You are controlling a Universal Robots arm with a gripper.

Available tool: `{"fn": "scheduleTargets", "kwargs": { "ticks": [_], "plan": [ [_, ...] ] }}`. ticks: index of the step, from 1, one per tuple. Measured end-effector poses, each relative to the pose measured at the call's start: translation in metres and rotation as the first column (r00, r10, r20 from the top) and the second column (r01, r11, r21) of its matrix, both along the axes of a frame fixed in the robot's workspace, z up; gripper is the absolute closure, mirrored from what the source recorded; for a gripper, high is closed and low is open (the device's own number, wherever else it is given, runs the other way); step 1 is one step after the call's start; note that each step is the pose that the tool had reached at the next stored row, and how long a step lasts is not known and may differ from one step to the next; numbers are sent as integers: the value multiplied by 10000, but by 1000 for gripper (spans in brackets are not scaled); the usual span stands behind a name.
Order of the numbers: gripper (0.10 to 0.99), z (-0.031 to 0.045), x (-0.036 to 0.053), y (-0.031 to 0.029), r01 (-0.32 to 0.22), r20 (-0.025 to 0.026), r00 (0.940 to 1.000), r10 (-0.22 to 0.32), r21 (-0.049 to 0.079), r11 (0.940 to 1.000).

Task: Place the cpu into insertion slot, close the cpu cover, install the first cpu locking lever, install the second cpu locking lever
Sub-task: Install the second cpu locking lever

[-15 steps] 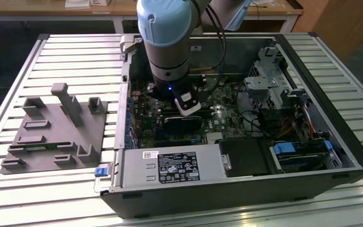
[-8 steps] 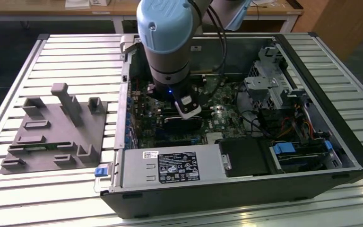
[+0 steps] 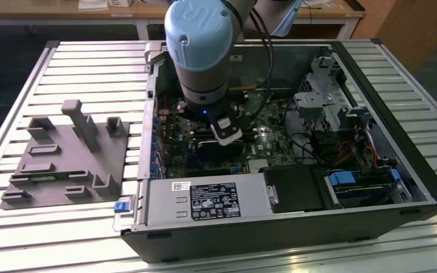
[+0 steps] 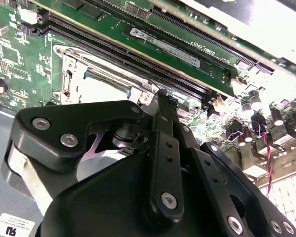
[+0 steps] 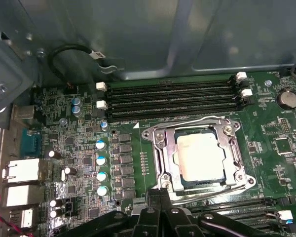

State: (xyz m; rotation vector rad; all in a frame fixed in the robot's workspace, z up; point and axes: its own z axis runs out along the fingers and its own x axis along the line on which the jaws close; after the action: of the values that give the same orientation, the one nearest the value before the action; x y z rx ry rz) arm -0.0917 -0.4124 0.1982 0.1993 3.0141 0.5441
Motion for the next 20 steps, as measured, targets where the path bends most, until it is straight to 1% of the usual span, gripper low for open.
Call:
{"fn": "scheduleTargets", "kwargs": {
  "ticks": [3,7,9,20],
  "plan": [
    [980,-17,0,-1,-1,-3,10000,1,10,10000],
    [980,-28,0,-1,-2,-3,10000,2,134,9999],
    [980,-34,0,0,-1,-1,10000,1,175,9998],
    [980,-113,-7,0,-2,-1,10000,2,269,9996]
  ]
}}
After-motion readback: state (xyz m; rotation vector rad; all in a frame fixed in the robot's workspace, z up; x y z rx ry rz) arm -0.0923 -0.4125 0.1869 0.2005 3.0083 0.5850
